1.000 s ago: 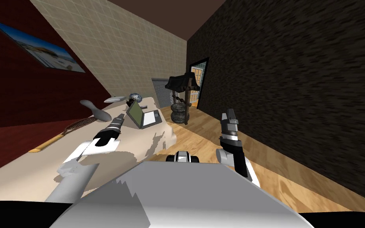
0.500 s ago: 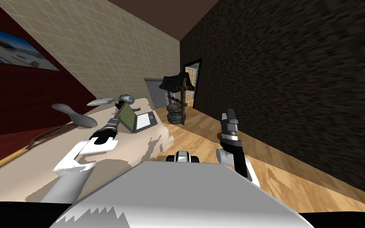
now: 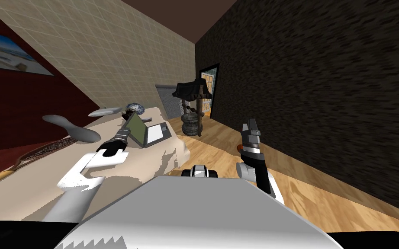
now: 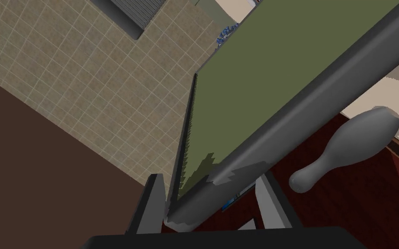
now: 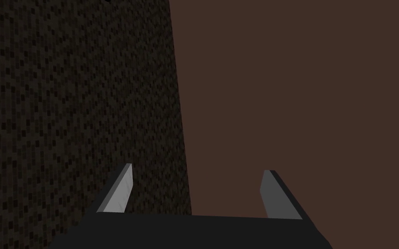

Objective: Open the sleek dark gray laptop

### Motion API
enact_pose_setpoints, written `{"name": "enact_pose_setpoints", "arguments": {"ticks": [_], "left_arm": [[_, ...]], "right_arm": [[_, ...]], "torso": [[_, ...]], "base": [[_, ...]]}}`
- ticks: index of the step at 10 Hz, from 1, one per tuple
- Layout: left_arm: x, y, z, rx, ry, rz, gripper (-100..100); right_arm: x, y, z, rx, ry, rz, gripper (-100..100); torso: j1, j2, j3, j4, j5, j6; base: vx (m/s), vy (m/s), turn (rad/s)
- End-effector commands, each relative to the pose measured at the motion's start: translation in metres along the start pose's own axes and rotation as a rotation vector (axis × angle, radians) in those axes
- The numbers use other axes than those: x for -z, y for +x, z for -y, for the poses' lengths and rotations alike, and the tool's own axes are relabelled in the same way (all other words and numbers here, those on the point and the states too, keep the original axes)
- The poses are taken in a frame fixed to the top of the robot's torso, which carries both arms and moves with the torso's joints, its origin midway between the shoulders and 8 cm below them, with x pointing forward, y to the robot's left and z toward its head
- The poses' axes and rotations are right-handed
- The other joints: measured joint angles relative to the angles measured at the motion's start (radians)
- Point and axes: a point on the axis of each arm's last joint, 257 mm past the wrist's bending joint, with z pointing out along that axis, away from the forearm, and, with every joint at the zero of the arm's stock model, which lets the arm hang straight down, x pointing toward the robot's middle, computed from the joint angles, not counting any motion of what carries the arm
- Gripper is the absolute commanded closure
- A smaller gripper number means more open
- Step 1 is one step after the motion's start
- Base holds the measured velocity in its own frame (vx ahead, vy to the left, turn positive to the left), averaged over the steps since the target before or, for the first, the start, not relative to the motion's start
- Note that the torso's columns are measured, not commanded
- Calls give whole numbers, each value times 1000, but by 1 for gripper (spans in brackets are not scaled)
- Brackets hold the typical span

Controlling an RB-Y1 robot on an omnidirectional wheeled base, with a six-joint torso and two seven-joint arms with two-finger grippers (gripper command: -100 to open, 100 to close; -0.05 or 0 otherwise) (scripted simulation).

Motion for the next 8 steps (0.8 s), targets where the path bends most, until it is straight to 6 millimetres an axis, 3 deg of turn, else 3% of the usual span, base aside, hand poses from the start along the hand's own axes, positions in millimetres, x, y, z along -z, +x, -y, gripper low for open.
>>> {"name": "enact_pose_setpoints", "arguments": {"ticks": [1, 5, 6, 8], "left_arm": [[3, -3, -8, -156, -12, 5, 100], [7, -8, -19, -391, -26, 10, 100], [6, -7, -19, -345, -28, 10, 100], [8, -2, -28, -440, -34, 13, 100]], "right_arm": [[0, 0, 0, 0, 0, 0, 0], [0, 0, 0, 0, 0, 0, 0], [0, 0, 0, 0, 0, 0, 0], [0, 0, 0, 0, 0, 0, 0]], "torso": [[-2, -1, 0, 1, 1, 1], [1, -3, -2, -1, 0, 2], [3, -2, -1, 0, 1, 2], [8, 1, 1, 0, 4, 1]], "base": [[84, -123, -42], [109, -140, -42], [54, -52, 0], [43, -41, -2]]}}
